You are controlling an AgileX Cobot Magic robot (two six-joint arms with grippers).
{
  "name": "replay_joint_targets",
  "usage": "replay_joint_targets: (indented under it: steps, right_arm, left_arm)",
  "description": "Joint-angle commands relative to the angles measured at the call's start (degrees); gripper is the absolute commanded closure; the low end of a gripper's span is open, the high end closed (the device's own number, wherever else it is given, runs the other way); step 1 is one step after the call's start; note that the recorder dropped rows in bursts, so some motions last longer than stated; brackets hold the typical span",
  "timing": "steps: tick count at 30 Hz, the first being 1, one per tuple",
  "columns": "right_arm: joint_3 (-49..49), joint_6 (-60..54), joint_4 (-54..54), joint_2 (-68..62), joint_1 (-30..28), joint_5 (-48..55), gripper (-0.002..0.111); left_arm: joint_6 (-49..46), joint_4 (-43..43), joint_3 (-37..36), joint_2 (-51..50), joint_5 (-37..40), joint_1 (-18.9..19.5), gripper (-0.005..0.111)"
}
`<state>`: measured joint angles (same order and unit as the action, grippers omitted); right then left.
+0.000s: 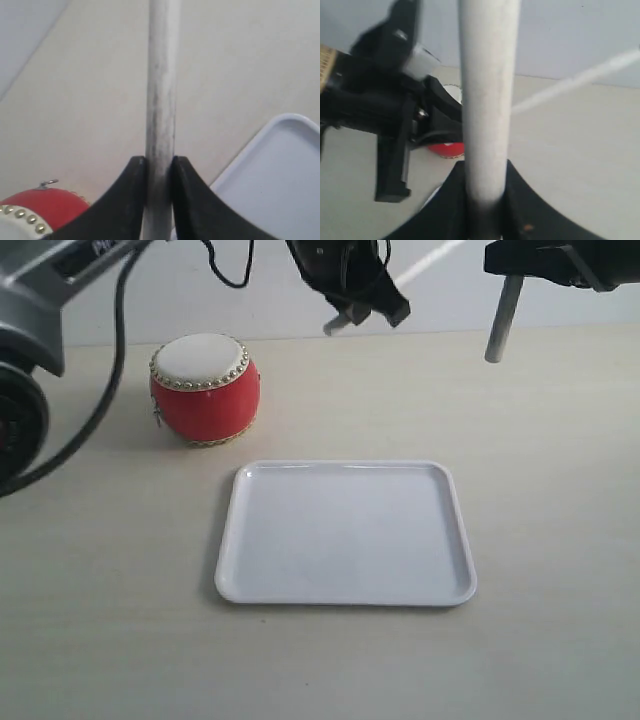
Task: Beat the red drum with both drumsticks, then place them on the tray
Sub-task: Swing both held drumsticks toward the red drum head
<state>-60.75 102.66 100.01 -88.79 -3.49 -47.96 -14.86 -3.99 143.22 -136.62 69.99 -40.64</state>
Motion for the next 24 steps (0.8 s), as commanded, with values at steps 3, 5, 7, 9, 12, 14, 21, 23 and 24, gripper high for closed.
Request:
replay_joint_targets:
  steps: [3, 5, 7, 9, 12, 14, 21, 23, 24]
  right_arm:
    - [-9.1, 7.1, -0.1, -2.6, 3.9, 3.7, 0.108]
    - [-12.1, 9.1, -0.1, -4.6, 3.9, 3.1, 0.108]
    - [-13.2, 8.2, -0.1, -6.0, 3.9, 3.1, 0.108]
    - [-13.3, 5.2, -0.1, -6.9, 4.5, 2.6, 0.108]
    - [-13.3, 0.5, -0.1, -7.8, 6.1, 2.7, 0.108]
    - [-13.3, -3.1, -0.1, -8.0, 7.7, 3.7, 0.108]
    - [-13.3, -30.0, -0.1, -8.1, 14.8, 22.4, 0.108]
    - [-13.3, -39.5, -0.1, -8.1, 16.5, 34.1, 0.108]
    - [-13.3, -43.5, -0.1, -8.1, 17.4, 40.8, 0.108]
  left_arm:
    - [2.7, 0.1, -1.8, 9.4, 0.0, 0.5, 0.107]
    - [2.7, 0.1, -5.8, 12.2, 0.0, 0.7, 0.107]
    - [2.5, -0.1, -11.2, 15.5, 0.0, 0.7, 0.107]
    - [2.5, -0.1, -15.2, 18.2, 0.0, 0.7, 0.107]
    - [2.6, -0.1, -22.1, 23.0, -0.5, 0.7, 0.107]
    - [3.4, -0.1, -27.3, 26.5, -3.7, 0.7, 0.107]
    - [5.2, -0.8, -52.6, 41.4, -20.5, 0.7, 0.107]
    - [7.3, -2.1, -58.8, 45.3, -25.3, 0.7, 0.107]
    - [8.2, -2.5, -60.8, 46.7, -26.5, 0.7, 0.107]
